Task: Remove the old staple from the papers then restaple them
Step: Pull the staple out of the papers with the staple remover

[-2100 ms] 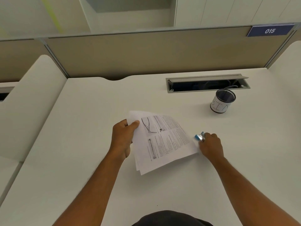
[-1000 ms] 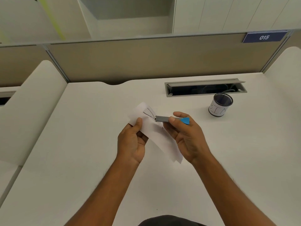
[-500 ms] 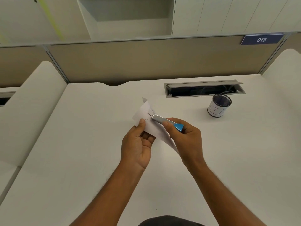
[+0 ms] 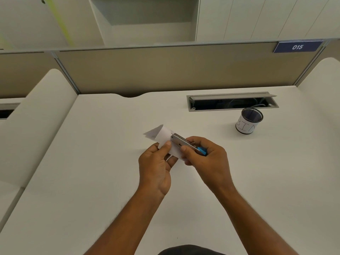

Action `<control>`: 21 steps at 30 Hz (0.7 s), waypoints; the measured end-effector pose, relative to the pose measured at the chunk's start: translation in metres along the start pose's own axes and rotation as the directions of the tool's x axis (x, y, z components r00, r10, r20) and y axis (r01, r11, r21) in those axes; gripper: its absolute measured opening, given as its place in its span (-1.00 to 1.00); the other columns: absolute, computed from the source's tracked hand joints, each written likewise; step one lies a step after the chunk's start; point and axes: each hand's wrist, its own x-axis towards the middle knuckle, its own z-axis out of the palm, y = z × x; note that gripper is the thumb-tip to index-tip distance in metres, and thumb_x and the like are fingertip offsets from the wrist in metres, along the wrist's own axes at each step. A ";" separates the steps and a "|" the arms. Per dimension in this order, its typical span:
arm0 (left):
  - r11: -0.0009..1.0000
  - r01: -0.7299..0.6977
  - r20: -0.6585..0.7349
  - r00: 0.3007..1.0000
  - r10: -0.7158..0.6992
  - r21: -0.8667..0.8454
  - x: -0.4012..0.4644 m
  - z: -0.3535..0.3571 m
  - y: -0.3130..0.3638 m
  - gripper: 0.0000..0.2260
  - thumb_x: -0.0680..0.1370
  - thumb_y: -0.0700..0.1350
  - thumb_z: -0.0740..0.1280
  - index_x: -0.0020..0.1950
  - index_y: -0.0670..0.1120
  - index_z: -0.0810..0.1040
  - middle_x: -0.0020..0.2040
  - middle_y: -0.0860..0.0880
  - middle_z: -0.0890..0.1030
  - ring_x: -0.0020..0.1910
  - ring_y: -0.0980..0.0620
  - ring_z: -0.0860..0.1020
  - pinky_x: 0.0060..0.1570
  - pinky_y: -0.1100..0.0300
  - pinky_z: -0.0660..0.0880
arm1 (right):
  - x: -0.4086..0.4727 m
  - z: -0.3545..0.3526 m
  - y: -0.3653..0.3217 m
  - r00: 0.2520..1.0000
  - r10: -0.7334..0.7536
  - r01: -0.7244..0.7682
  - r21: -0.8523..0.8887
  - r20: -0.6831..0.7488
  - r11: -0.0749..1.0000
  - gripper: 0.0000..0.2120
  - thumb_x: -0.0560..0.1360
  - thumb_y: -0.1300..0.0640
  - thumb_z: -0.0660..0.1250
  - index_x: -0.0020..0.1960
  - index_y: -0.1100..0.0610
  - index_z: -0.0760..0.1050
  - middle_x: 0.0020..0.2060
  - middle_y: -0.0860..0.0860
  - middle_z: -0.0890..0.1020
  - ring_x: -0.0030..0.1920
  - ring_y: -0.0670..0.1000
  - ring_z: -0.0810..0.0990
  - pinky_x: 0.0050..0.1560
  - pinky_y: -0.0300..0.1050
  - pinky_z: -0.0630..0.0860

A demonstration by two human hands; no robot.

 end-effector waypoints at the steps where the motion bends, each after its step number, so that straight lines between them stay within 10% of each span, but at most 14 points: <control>1: 1.000 0.001 0.008 1.000 -0.001 0.008 0.000 -0.001 0.001 -0.78 0.57 -0.22 0.41 0.21 -0.15 0.64 0.15 -0.14 0.71 0.06 -0.10 0.73 -0.03 0.03 0.68 | 0.000 0.000 0.000 1.000 0.002 -0.002 -0.006 0.018 1.000 -0.76 0.49 0.11 0.47 -0.04 -0.24 0.59 -0.17 -0.23 0.69 -0.17 0.01 0.70 -0.24 -0.25 0.64; 10: 0.992 0.049 0.072 0.996 -0.058 0.119 0.004 0.004 0.007 -0.91 0.58 -0.18 0.41 0.01 -0.12 0.72 0.00 -0.13 0.76 -0.02 -0.11 0.74 -0.14 0.08 0.68 | 0.005 -0.004 0.003 0.998 -0.007 0.021 -0.208 0.068 0.978 -0.68 0.49 0.12 0.42 -0.08 -0.34 0.50 -0.17 -0.31 0.62 -0.08 -0.29 0.57 -0.16 -0.51 0.47; 21: 0.997 -0.038 0.033 0.999 0.035 0.072 -0.003 0.005 0.004 -0.82 0.57 -0.27 0.39 -0.16 -0.12 0.75 -0.05 -0.10 0.77 -0.04 -0.07 0.75 -0.15 0.16 0.67 | -0.006 -0.006 0.003 0.998 -0.054 0.059 -0.308 0.026 0.949 -0.88 0.50 0.00 0.40 -0.03 -0.23 0.57 -0.21 -0.28 0.63 -0.10 -0.19 0.58 -0.21 -0.41 0.48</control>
